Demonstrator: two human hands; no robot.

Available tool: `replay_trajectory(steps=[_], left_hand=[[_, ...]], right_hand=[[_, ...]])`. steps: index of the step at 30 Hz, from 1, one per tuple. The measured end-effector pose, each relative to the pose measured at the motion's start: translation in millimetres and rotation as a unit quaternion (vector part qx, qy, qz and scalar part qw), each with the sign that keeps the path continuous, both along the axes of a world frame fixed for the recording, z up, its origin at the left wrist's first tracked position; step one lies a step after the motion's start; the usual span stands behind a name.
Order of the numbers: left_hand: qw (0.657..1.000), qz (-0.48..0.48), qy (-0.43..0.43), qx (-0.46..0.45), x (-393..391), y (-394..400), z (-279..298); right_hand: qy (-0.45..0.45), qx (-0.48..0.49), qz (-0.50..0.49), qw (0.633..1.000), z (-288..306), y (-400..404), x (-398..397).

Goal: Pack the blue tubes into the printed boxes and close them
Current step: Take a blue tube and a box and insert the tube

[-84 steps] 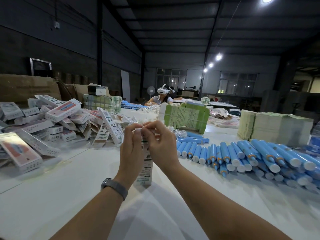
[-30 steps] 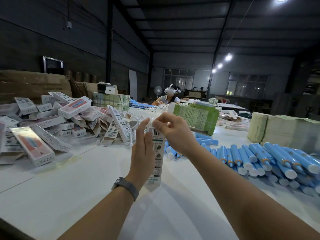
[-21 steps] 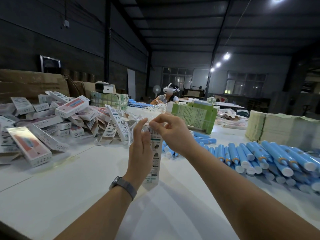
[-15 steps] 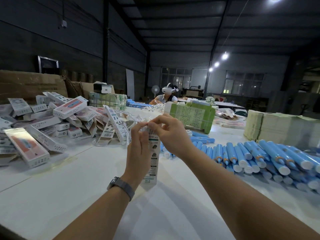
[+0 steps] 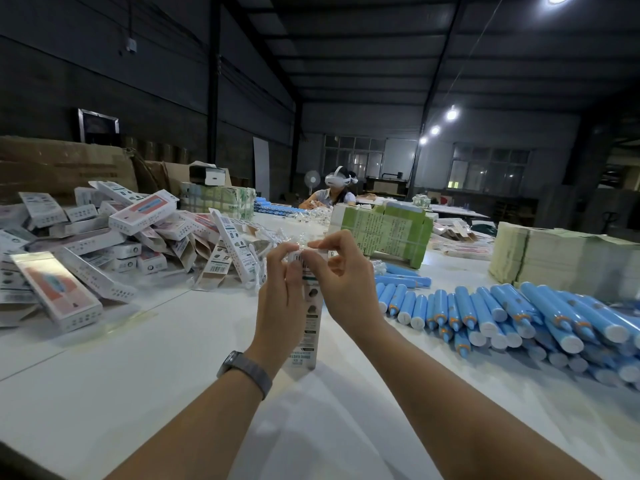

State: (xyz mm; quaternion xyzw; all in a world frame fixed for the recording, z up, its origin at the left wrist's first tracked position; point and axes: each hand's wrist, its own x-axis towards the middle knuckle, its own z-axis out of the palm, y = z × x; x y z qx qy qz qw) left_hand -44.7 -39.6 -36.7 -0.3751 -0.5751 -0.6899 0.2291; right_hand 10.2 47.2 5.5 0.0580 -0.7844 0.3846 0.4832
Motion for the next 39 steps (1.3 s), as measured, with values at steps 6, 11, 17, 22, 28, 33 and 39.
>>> replay_trajectory(steps=[6, 11, 17, 22, 28, 33, 39], left_hand=[[1.000, 0.009, 0.008, -0.004, -1, 0, -2], [1.000, 0.012, -0.006, -0.007, -2, 0, -3], [1.000, 0.003, -0.019, -0.006, 0, 0, -2], [0.999, -0.010, -0.036, 0.013, 7, -2, 1], [0.995, -0.077, -0.058, 0.037, 20, -10, 8], [0.997, -0.062, -0.026, 0.028, 22, -6, 3], [1.000, 0.001, -0.007, -0.016, 5, -4, -7]], right_hand=[[-0.012, -0.022, 0.002, 1.000, -2, -1, 1], [-0.019, -0.015, -0.017, 1.000, -3, -1, -1], [-0.027, 0.025, -0.043, 0.998, -9, -1, -2], [-0.008, 0.078, -0.112, 0.991, -10, 3, -1], [-0.052, 0.108, -0.125, 0.985, -12, -1, 3], [-0.118, 0.089, -0.094, 0.985, -20, -2, 7], [-0.164, 0.154, -0.134, 0.965, -1, 8, 27]])
